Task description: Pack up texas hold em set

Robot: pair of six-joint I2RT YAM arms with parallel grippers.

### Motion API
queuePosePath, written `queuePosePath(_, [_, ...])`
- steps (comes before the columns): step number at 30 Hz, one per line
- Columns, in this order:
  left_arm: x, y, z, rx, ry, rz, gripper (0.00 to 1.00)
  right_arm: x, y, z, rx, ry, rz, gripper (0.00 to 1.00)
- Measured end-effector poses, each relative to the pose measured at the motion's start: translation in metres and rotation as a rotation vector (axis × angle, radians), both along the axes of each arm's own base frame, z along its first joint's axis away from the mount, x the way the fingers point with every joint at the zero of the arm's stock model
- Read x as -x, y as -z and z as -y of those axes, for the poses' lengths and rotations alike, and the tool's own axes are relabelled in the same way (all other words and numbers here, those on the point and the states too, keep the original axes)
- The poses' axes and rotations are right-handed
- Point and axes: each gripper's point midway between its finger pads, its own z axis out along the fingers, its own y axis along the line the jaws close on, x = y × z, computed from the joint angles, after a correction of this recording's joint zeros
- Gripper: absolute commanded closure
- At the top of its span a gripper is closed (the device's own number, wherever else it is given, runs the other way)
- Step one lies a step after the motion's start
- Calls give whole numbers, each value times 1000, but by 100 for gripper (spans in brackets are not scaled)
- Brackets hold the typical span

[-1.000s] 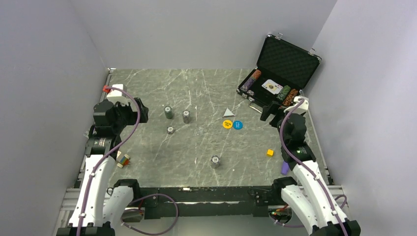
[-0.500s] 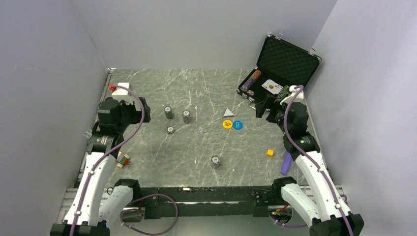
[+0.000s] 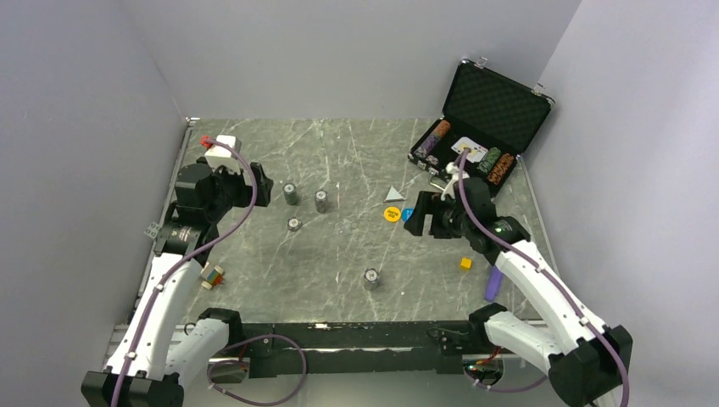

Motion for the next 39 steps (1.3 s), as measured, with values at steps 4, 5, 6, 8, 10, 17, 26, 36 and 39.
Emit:
queuePosePath(4, [5, 11, 2, -11, 10, -18, 1, 19, 23, -18, 13, -57, -116, 16])
queuePosePath(5, [4, 10, 2, -11, 10, -16, 1, 22, 28, -23, 17, -67, -142, 16])
queuePosePath(6, [4, 9, 2, -11, 11, -13, 1, 25, 32, -27, 21, -76, -161, 16])
queuePosePath(8, [5, 9, 2, -12, 11, -10, 1, 37, 42, -40, 35, -115, -209, 16])
queuePosePath(10, [5, 8, 2, -17, 8, -7, 0, 50, 52, -52, 63, -151, -251, 17])
queuePosePath(17, [9, 5, 1, -35, 7, 21, 1, 84, 75, -85, 126, -213, -325, 18])
queuePosePath(26, [10, 4, 1, -40, 9, 25, 2, 89, 90, -111, 248, -227, -321, 20])
queuePosePath(36, [14, 4, 1, -40, 12, 38, 2, 91, 102, -123, 319, -237, -310, 31])
queuePosePath(39, [14, 4, 1, -40, 12, 38, 2, 91, 108, -122, 342, -235, -311, 36])
